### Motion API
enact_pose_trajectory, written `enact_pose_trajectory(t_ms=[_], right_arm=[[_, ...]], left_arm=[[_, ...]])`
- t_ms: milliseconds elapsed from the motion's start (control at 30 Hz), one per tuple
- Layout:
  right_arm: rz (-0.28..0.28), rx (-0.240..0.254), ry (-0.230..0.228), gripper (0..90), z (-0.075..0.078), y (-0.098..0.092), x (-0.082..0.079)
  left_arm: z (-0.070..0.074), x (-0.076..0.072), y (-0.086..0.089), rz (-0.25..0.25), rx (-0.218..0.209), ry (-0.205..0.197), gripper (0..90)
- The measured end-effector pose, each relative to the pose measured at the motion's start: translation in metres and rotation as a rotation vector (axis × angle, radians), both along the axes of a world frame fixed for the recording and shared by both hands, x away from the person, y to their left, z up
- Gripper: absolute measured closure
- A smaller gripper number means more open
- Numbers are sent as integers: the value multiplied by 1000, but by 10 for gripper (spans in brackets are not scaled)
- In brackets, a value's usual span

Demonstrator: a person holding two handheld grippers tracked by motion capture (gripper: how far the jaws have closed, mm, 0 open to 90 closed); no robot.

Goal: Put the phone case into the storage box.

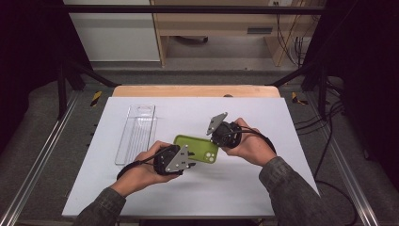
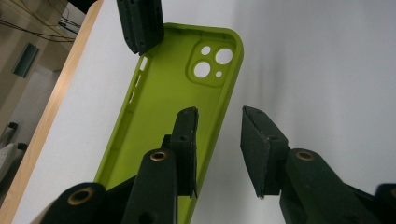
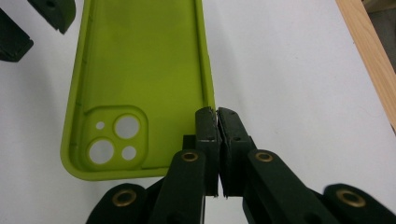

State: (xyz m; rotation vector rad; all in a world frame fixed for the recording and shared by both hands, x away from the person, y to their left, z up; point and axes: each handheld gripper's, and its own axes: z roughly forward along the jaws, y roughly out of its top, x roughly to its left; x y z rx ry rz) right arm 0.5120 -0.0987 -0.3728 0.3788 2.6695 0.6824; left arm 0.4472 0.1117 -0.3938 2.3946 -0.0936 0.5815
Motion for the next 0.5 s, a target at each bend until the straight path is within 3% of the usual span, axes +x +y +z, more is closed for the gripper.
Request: enact_pose_trajectory(t_ms=[500], right_arm=[[3,11,-2,880,2,2,-1]], left_arm=[[-8,-2,-9,-14,30,-32,687]])
